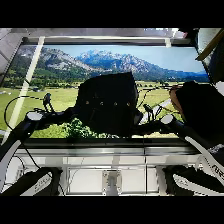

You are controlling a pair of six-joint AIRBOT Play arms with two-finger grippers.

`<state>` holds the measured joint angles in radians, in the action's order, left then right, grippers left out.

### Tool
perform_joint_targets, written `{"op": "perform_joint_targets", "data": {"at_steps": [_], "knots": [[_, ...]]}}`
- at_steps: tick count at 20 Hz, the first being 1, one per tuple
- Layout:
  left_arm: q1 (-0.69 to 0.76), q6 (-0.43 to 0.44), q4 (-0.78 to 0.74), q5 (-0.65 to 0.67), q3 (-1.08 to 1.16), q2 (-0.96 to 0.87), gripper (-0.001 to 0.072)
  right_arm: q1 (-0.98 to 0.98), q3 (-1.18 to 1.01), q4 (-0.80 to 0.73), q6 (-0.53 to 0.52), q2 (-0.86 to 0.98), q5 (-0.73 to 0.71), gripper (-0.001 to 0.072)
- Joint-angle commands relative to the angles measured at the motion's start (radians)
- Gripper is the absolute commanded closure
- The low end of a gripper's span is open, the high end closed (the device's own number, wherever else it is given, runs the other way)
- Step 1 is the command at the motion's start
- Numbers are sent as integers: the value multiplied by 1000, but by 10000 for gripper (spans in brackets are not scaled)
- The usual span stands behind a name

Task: Fold the clothes and pants, and hang the long-sleeved shirts on hangers.

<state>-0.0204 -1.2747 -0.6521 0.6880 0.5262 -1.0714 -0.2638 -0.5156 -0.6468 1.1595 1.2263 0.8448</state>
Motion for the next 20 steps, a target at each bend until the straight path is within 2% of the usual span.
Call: {"op": "perform_joint_targets", "data": {"at_steps": [1,3,4,8,11,14,17,20], "knots": [[-1,0,-61,63,2,18,678,-31,-11,13,0,-6,122,702],[-2,-17,-196,153,2,71,679,-29,-40,-32,3,-47,250,702],[-2,-52,-280,218,2,113,679,-29,-63,-60,30,-76,319,702],[-1,-143,-537,492,45,297,679,-29,-223,-87,187,-186,552,703],[0,-164,-552,568,163,360,680,-30,-405,-88,220,-182,500,703],[0,-190,-599,525,319,315,681,-30,-577,-132,220,-107,393,704],[0,-257,-701,504,485,167,680,-29,-722,-174,243,46,299,704],[3,-280,-700,506,608,-42,679,-29,-848,-171,261,232,206,703]]}}
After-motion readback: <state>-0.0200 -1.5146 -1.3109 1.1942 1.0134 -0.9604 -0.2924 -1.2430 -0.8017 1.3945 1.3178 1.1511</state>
